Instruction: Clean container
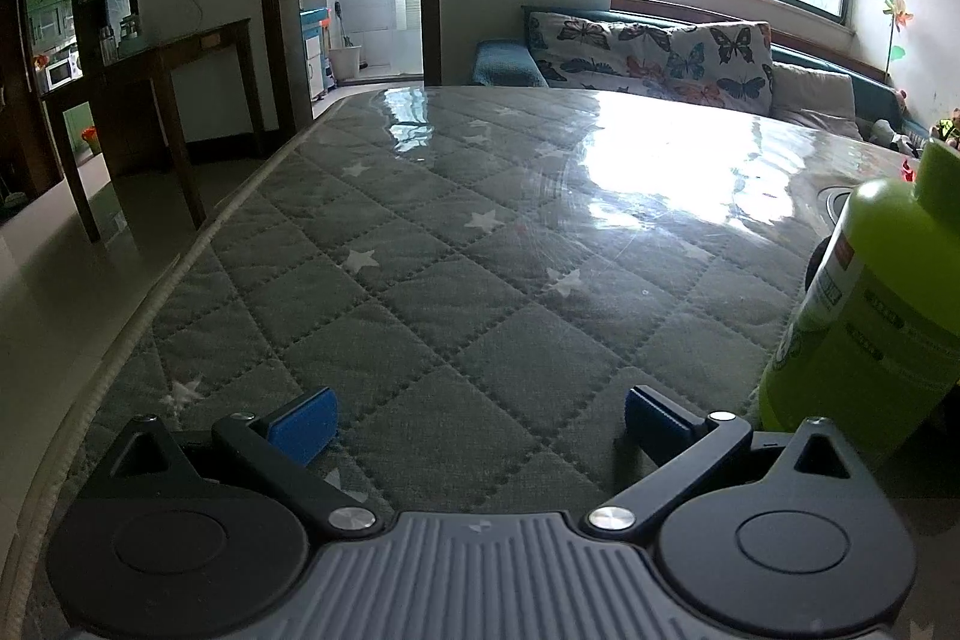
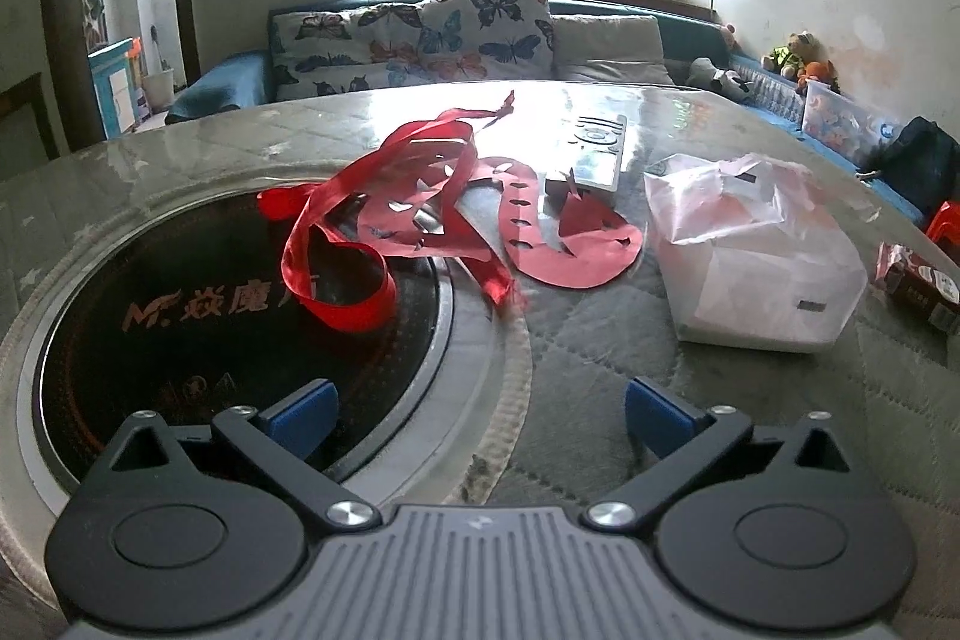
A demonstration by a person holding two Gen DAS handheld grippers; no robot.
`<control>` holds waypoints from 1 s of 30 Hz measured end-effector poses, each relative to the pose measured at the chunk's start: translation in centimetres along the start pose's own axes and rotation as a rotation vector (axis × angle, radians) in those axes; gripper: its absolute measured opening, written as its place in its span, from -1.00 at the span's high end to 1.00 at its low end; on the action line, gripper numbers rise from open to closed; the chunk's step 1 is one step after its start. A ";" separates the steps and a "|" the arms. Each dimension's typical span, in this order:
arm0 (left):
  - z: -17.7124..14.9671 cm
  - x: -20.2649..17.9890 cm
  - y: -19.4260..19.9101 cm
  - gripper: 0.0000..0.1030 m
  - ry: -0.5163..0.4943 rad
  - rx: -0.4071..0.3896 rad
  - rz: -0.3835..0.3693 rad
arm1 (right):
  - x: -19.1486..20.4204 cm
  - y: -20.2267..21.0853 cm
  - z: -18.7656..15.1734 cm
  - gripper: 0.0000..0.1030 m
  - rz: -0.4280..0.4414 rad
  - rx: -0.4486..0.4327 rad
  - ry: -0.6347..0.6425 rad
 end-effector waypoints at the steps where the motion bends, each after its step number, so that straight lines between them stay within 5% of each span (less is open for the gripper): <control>1: 0.0 0.0 0.0 -1.00 0.000 0.000 0.000 | 0.0 0.0 0.0 -1.00 0.000 0.000 0.000; 30: 0.2 0.2 -0.2 -1.00 0.000 0.000 0.000 | 0.3 -0.7 0.0 -1.00 -0.008 -0.001 0.008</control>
Point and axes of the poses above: each gripper's, at about its wrist camera, not at the fingertips, and y roughly against the way its jaws point, x to its left, z to its top, the point moved 10 cm from there along -y, roughly the way its jaws point, and after that the axes turned 10 degrees about -z, right-handed, at the moved point
